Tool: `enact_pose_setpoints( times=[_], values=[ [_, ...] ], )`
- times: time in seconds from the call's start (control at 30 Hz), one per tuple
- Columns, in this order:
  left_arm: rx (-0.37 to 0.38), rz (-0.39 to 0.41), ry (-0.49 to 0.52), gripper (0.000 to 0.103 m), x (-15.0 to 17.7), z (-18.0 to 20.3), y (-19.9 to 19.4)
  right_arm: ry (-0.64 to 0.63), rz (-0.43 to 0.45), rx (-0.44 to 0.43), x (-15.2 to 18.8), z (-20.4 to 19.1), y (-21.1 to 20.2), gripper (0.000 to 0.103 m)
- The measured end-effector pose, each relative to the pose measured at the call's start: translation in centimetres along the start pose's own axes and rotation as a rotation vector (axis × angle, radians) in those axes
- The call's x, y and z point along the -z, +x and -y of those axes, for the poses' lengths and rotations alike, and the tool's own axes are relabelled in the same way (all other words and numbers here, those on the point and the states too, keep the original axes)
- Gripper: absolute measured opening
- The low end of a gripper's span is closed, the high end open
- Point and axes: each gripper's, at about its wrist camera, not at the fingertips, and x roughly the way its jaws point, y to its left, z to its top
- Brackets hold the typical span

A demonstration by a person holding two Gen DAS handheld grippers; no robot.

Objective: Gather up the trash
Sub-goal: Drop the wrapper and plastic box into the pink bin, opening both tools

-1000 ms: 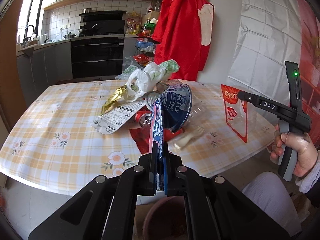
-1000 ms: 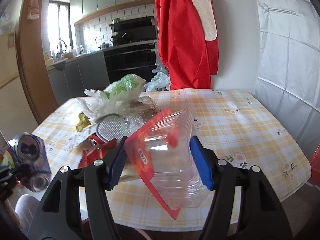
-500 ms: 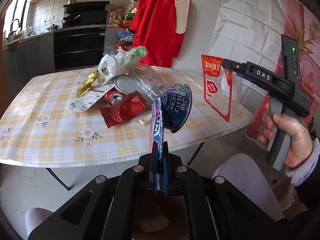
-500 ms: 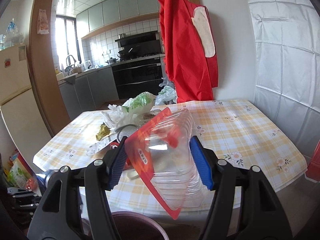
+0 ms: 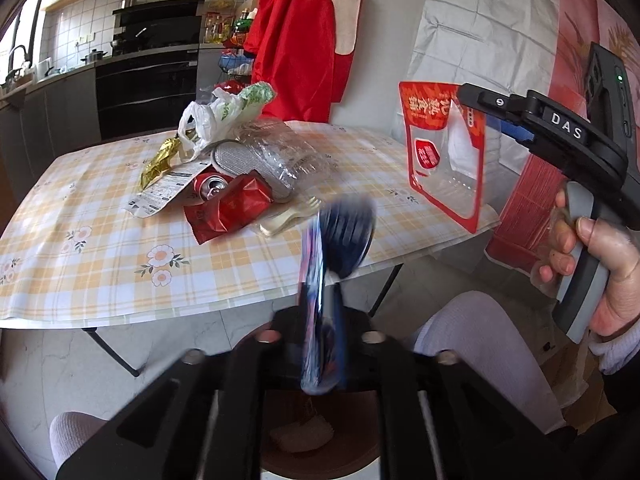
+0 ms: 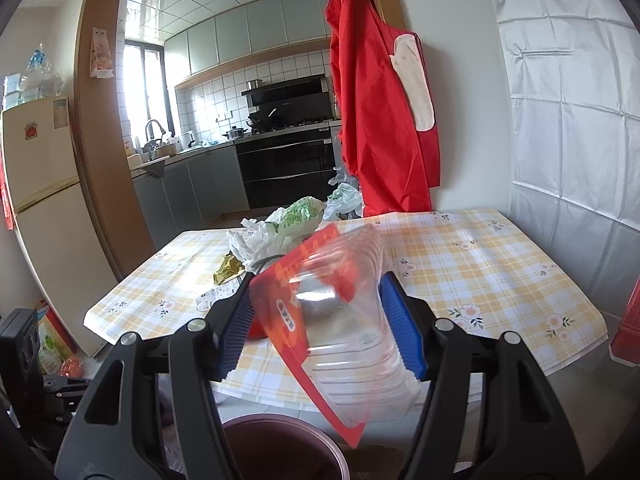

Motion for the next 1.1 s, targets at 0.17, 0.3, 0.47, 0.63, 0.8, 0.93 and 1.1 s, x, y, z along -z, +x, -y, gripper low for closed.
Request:
enact_pose_setpoints(
  times=[0.17, 0.3, 0.47, 0.63, 0.8, 0.93, 1.1],
  values=[
    [-0.071, 0.087, -0.02, 0.064, -0.5, -0.8, -1.4, -0.007, -0.009, -0.017, 0.1, -0.5, 0.0, 0.058],
    [-0.154, 0.162, -0.067, 0.07, -0.9, -2.1, -2.9, -0.025, -0.033, -0.041, 0.4, -1.4, 0.3, 0.03],
    [-0.239, 0.25, -0.167, 0.07, -1.4, -4.7, -5.4, -0.03, -0.069, -0.089, 1.0, -2.7, 0.7, 0.026],
    [-0.292, 0.282, -0.231, 0.072, -1.3, -6.5, -7.0, -0.057, -0.065, -0.085, 0.8, -3.9, 0.6, 0.026],
    [-0.321, 0.283, -0.26, 0.074, -1.0, -7.5, -7.6, -0.044, -0.074, -0.07, 0.7, -3.6, 0.9, 0.027],
    [-0.339, 0.274, -0.279, 0.074, -0.7, -8.2, -7.7, -0.03, -0.094, -0.055, 1.1, -3.1, 1.4, 0.027],
    [-0.357, 0.252, -0.305, 0.074, -0.4, -9.2, -7.1, -0.007, -0.121, -0.02, 2.0, -2.2, 2.7, 0.036]
  ],
)
